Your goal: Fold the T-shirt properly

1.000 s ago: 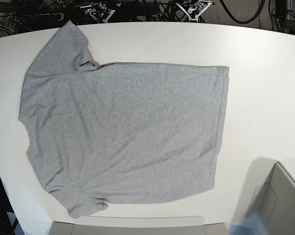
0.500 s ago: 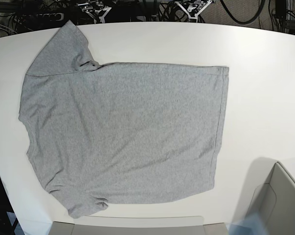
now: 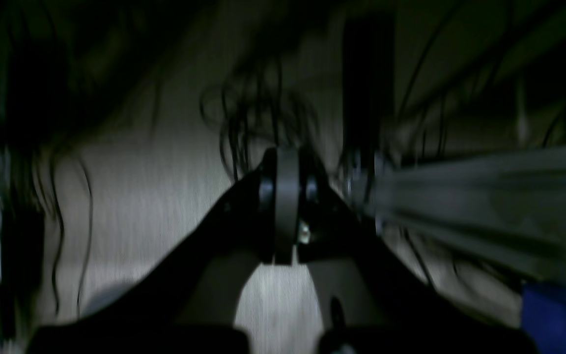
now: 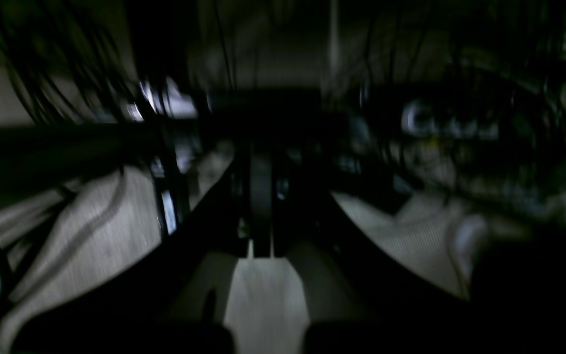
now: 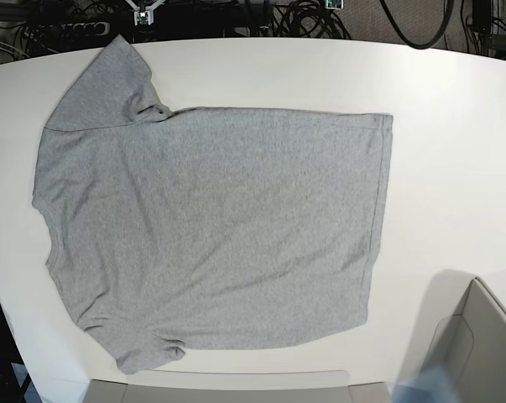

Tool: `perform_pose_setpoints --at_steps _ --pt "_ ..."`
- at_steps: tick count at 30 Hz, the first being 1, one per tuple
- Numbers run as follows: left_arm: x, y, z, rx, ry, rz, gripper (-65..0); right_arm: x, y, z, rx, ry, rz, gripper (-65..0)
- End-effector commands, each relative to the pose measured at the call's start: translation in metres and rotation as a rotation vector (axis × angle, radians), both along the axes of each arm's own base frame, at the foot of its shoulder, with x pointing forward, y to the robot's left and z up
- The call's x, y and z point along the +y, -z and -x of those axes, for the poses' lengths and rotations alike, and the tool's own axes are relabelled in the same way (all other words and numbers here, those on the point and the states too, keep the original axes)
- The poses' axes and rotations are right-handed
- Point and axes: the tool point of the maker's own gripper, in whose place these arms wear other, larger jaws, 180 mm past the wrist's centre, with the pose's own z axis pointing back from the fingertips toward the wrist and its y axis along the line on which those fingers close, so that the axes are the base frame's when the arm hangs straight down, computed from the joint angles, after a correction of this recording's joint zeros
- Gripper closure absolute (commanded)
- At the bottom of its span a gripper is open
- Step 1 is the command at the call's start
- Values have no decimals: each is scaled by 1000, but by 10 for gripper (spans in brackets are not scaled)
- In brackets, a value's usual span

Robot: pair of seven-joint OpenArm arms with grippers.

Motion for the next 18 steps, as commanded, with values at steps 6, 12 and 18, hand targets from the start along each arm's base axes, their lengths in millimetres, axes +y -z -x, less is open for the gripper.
perform_pose_setpoints --at_steps 6,12,18 --pt "-3 -42 -4 -255 28 -6 -4 2 -35 6 -240 -20 -1 -1" --pt "-3 -64 -5 -371 40 -12 -4 2 -50 10 -326 -21 -4 -2" --pt "1 -95 5 -473 47 -30 -4 12 -71 11 -419 -23 -34 -2"
